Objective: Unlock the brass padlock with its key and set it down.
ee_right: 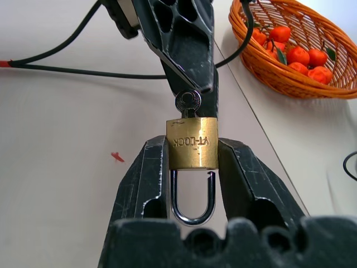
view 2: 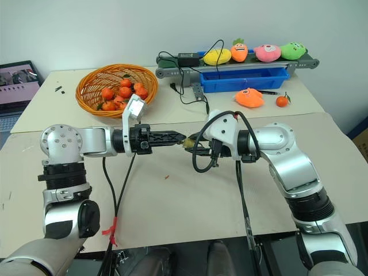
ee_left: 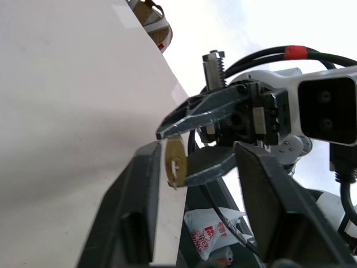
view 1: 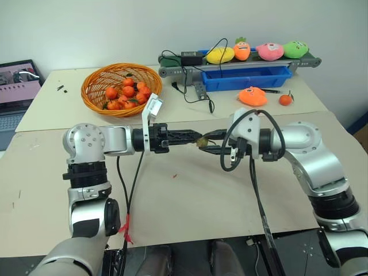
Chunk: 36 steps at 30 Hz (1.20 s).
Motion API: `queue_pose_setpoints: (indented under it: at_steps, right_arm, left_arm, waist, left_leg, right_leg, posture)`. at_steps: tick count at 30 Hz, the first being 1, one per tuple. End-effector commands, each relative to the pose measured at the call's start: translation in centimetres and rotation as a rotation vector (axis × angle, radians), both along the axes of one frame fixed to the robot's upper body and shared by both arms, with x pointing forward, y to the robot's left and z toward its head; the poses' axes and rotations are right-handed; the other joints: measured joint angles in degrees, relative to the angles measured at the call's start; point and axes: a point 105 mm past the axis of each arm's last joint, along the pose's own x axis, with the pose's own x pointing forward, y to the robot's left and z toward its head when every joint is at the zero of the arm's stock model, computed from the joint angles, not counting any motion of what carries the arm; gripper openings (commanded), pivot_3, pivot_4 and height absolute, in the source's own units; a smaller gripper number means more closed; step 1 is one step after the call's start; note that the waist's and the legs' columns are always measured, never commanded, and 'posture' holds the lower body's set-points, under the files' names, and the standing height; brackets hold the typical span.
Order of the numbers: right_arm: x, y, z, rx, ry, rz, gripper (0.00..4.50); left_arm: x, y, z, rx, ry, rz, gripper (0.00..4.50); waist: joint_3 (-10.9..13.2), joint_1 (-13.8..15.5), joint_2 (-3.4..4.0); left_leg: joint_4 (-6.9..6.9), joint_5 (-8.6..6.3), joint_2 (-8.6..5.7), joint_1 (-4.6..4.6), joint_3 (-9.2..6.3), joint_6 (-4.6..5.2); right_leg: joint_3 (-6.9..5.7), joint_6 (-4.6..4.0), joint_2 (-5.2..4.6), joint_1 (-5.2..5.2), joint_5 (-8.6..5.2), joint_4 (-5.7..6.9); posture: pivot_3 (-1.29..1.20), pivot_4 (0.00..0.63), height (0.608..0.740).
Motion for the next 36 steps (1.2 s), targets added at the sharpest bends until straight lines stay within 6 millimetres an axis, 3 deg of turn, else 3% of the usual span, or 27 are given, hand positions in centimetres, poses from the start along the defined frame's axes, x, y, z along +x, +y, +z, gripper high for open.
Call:
queue_pose_setpoints:
  at_steps: [1, 12, 22, 26, 30, 36]
  right_arm:
    - [-0.6, 0.5, 1.4, 0.014, -0.053, 0.035, 0.90]
    - [-0.6, 0.5, 1.5, 0.019, -0.055, 0.028, 0.90]
    - [-0.6, 0.4, 1.6, 0.020, -0.056, 0.022, 0.90]
    - [-0.6, 0.3, 1.6, 0.019, -0.056, 0.020, 0.90]
    - [-0.6, 0.3, 1.6, 0.020, -0.056, 0.018, 0.90]
    - [-0.6, 0.3, 1.6, 0.021, -0.056, 0.018, 0.90]
  left_arm:
    - [-0.4, -0.1, 0.9, 0.012, -0.033, -0.024, 2.48]
    - [-1.2, -1.4, 0.3, 0.027, -0.035, -0.065, 2.48]
    - [-0.6, -1.4, -0.8, 0.091, -0.066, -0.023, 2.48]
    - [-0.4, -1.3, -0.6, 0.085, -0.073, -0.021, 1.40]
    - [-0.4, -1.3, -0.6, 0.078, -0.075, -0.025, 0.02]
    - [-0.4, -1.4, -0.7, 0.092, -0.080, -0.027, 0.02]
  waist:
    - [0.0, 0.0, 0.00]
    - [0.0, 0.1, 0.00]
    - [0.0, 0.1, 0.00]
    - [0.0, 0.1, 0.00]
    - [0.0, 0.1, 0.00]
    - [0.0, 0.1, 0.00]
  left_leg:
    - [0.00, 0.00, 0.00, 0.00, 0.00, 0.00]
    - [0.00, 0.00, -0.01, 0.00, 0.00, 0.00]
    - [-0.01, 0.00, -0.01, 0.00, 0.00, 0.00]
    - [-0.01, 0.00, -0.01, 0.00, 0.01, 0.00]
    - [-0.01, 0.00, -0.01, 0.00, 0.01, 0.00]
    - [-0.01, 0.00, -0.01, 0.00, 0.01, 0.00]
  right_leg:
    - [0.00, 0.00, 0.00, 0.00, 0.00, -0.01]
    - [0.01, 0.00, 0.00, 0.00, 0.00, -0.01]
    - [0.02, 0.00, 0.00, 0.00, 0.00, -0.02]
    - [0.02, 0.00, -0.01, 0.00, 0.00, -0.02]
    - [0.02, 0.00, 0.00, 0.00, 0.00, -0.02]
    - [0.02, 0.00, 0.00, 0.00, 0.00, -0.03]
  posture:
    - [0.00, 0.150, 0.740]
    - [0.00, 0.150, 0.740]
    - [0.00, 0.150, 0.740]
    - [0.00, 0.150, 0.740]
    - [0.00, 0.150, 0.740]
    - [0.00, 0.150, 0.740]
